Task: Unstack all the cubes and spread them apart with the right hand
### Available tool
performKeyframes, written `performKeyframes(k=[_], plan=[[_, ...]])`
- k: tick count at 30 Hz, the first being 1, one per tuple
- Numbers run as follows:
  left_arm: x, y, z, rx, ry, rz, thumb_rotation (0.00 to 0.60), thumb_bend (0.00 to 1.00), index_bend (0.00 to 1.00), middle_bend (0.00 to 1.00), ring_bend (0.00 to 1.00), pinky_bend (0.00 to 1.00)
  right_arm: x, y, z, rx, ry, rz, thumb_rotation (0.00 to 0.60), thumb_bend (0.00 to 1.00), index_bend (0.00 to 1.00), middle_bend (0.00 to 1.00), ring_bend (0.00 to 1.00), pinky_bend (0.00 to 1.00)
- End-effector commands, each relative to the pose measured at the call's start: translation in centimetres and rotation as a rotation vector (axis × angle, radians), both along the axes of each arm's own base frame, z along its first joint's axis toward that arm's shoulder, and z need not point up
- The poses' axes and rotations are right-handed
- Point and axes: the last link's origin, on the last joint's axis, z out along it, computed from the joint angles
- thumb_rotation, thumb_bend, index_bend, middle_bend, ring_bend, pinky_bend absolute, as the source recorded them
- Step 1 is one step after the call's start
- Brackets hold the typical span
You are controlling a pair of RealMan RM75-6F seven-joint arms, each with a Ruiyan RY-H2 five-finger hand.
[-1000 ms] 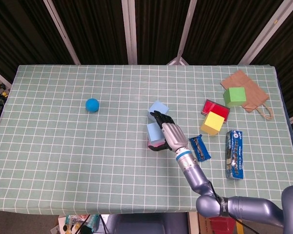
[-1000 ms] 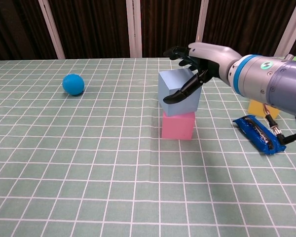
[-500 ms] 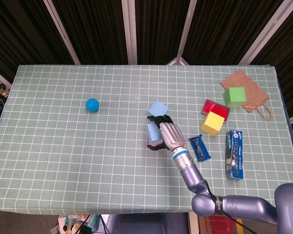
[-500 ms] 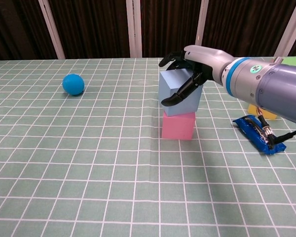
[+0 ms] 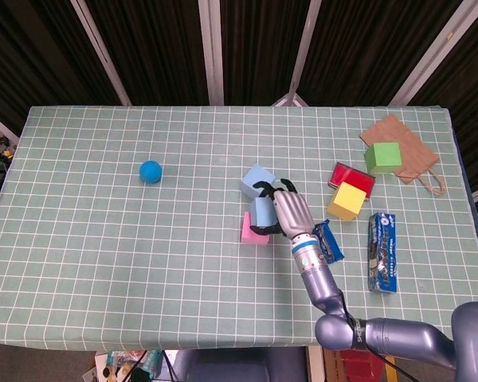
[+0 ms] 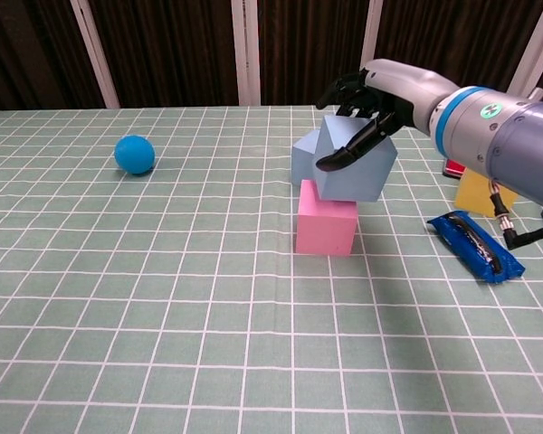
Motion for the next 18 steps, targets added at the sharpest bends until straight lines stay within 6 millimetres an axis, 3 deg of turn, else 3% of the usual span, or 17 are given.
performKeyframes(k=[1, 7, 12, 18], plan=[[0.0, 0.0, 0.0, 0.000, 0.001, 0.000, 0.600, 0.26, 0.16, 0.00, 0.00, 0.00, -0.3, 0.1, 0.4, -0.004, -0.016, 0.002, 0.600, 0.21, 0.28, 0.46, 0.59, 0.15], [0.0, 0.1, -0.1, 0.000, 0.004, 0.002, 0.600, 0.25, 0.16, 0.00, 0.00, 0.00, -0.7, 0.4, 2.1, -0.022, -0.060, 0.007, 0.600, 0.21, 0.29, 0.47, 0.60, 0.16], [0.1, 0.1, -0.2, -0.004, 0.006, -0.003, 0.600, 0.25, 0.16, 0.00, 0.00, 0.00, -1.7, 1.3, 5.0, -0.037, -0.089, -0.004, 0.600, 0.21, 0.29, 0.47, 0.60, 0.16], [0.2, 0.0, -0.3, -0.009, 0.005, -0.009, 0.600, 0.25, 0.16, 0.00, 0.00, 0.00, -3.9, 4.1, 7.8, 0.002, -0.115, -0.031, 0.600, 0.21, 0.29, 0.47, 0.60, 0.16]])
